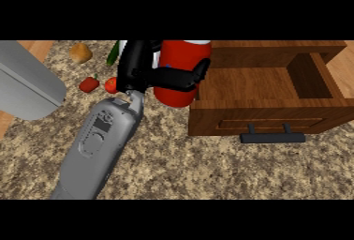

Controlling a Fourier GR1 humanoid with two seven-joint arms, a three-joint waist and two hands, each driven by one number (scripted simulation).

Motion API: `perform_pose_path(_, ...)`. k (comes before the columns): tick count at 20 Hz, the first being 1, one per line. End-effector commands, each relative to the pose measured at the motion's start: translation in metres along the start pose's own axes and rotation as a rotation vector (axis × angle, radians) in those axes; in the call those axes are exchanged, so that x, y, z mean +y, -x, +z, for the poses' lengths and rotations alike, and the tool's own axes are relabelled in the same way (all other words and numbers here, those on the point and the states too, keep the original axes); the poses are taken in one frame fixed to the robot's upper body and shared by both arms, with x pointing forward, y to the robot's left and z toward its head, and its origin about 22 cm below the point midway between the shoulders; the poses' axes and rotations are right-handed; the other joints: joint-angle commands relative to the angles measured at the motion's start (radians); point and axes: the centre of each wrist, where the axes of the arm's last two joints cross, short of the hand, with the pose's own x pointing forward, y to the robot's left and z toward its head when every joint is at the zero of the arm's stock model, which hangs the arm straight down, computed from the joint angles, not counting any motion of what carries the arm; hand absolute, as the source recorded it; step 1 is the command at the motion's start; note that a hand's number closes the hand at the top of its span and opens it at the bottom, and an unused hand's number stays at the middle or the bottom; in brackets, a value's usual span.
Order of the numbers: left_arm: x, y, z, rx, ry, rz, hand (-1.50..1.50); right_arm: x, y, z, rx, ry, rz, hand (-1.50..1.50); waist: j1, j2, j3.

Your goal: Pick up the can, place it into the drawer and close the drawer

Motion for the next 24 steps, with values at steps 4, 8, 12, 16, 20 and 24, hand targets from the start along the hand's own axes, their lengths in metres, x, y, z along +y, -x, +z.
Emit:
perform_pose_path(4, -0.036, -0.042, -0.032, -0.023, 0.005, -0.01, 1.5, -0.004, 0.001, -0.003, 0.006, 0.013, 0.005, -1.5, 0.0, 0.001, 0.0)
perform_pose_path(8, -0.057, -0.071, -0.049, -0.009, 0.032, -0.021, 1.5, -0.016, 0.009, -0.007, 0.005, 0.012, 0.013, -1.5, -0.005, 0.002, 0.0)
perform_pose_path(12, -0.066, -0.06, -0.061, 0.009, 0.007, -0.056, 1.5, -0.009, 0.006, -0.006, 0.011, -0.012, -0.006, -1.5, -0.009, 0.003, 0.0)
perform_pose_path(16, -0.079, -0.075, -0.075, 0.022, 0.013, -0.077, 1.5, -0.001, 0.002, -0.002, 0.014, 0.0, 0.006, -1.5, -0.018, 0.005, 0.0)
perform_pose_path(20, -0.09, -0.06, -0.075, 0.03, 0.011, -0.098, 1.5, 0.006, 0.008, -0.018, 0.011, -0.036, 0.003, -1.5, -0.025, 0.007, 0.001)
perform_pose_path(24, -0.088, -0.061, -0.086, 0.029, 0.01, -0.116, 1.5, -0.004, 0.01, -0.012, -0.005, 0.009, 0.005, -1.5, -0.029, 0.008, 0.001)
